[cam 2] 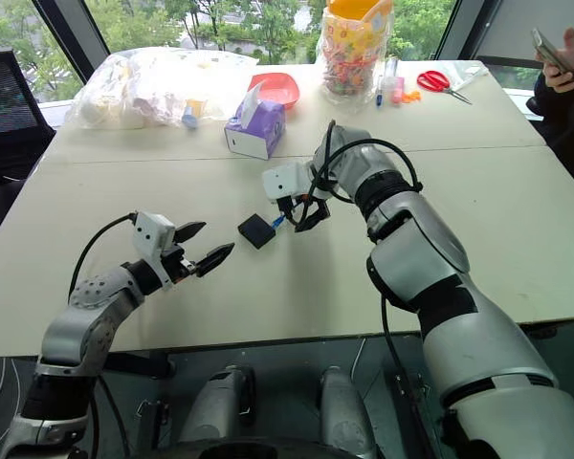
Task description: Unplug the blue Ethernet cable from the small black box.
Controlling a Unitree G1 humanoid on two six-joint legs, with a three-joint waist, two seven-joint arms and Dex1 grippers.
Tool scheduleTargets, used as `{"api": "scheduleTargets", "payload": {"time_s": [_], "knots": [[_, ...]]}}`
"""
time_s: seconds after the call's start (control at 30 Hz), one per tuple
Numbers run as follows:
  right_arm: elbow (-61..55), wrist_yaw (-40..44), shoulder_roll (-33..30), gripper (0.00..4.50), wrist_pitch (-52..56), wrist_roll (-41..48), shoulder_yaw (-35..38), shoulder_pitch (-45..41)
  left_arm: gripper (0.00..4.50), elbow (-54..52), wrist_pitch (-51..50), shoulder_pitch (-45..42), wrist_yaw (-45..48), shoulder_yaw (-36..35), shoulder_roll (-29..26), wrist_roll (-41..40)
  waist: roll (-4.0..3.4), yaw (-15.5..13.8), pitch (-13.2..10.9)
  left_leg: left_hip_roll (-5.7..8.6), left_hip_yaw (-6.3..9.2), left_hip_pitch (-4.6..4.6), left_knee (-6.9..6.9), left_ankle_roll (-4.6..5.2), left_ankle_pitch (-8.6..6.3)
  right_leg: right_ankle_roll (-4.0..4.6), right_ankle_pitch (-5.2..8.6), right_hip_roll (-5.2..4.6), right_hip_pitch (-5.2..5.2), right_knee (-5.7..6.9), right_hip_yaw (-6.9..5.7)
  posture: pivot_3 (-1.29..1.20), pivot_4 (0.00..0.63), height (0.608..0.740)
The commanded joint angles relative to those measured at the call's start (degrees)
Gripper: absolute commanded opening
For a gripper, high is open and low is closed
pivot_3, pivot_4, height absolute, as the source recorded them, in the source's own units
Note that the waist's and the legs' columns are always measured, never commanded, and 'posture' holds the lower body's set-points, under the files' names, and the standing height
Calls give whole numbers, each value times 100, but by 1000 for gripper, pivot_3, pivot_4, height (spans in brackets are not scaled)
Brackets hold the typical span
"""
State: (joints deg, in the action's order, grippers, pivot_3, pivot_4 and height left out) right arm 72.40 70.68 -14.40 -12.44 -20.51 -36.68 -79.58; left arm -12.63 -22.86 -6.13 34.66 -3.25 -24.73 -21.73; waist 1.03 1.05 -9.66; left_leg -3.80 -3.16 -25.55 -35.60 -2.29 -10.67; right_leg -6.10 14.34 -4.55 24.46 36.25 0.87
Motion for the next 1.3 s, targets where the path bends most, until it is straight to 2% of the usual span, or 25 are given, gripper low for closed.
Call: {"api": "scheduleTargets", "payload": {"time_s": [0.03,0.43,0.53,0.77,0.9,1.07,1.2,1.3], "knots": [[117,-112,115,4500,-96,-142,185,-262,4431,-342,105,94,-93,-129,-23,15,0,6,0,0,0,0,0,0,0,0,0,0,0,0,0,0,150,735],[197,75,529,4500,-259,-366,370,-267,4431,-626,44,348,-283,-256,-78,-27,-1,31,0,-1,0,9,7,-1,0,-1,0,1,0,3,0,0,150,735],[195,56,618,3651,-310,-454,347,-228,4500,-660,27,377,-305,-272,-82,-35,-1,27,0,-1,0,10,9,-1,0,0,0,1,0,4,0,0,150,735],[226,-171,652,29,-369,-682,317,-111,4500,-704,-17,380,-308,-304,-98,-41,-1,12,0,0,0,9,9,-3,0,1,0,0,0,4,0,0,150,735],[121,-300,333,29,-489,-714,356,-27,4500,-659,-159,271,-178,-235,-180,-129,-1,-3,0,0,0,9,8,-4,1,1,0,0,-1,4,0,0,150,735],[-613,-1013,-266,29,-1155,-475,701,322,4500,-444,-477,-50,60,-357,-304,-436,-1,-28,0,1,0,8,7,-8,4,1,1,-1,-2,3,1,0,150,735],[-3077,-2216,-1230,29,-1666,-310,1420,1794,4500,-57,-1249,-877,359,-530,-355,-1182,2,-62,1,2,6,7,6,-9,5,-1,0,0,-7,3,-3,0,150,735],[-4612,-2826,-1360,29,-1283,-537,1657,2691,4500,59,-1594,-1126,804,-646,-596,-1586,2,34,1,3,4,9,8,-9,5,-24,-12,0,-7,2,1,0,150,735]]}}
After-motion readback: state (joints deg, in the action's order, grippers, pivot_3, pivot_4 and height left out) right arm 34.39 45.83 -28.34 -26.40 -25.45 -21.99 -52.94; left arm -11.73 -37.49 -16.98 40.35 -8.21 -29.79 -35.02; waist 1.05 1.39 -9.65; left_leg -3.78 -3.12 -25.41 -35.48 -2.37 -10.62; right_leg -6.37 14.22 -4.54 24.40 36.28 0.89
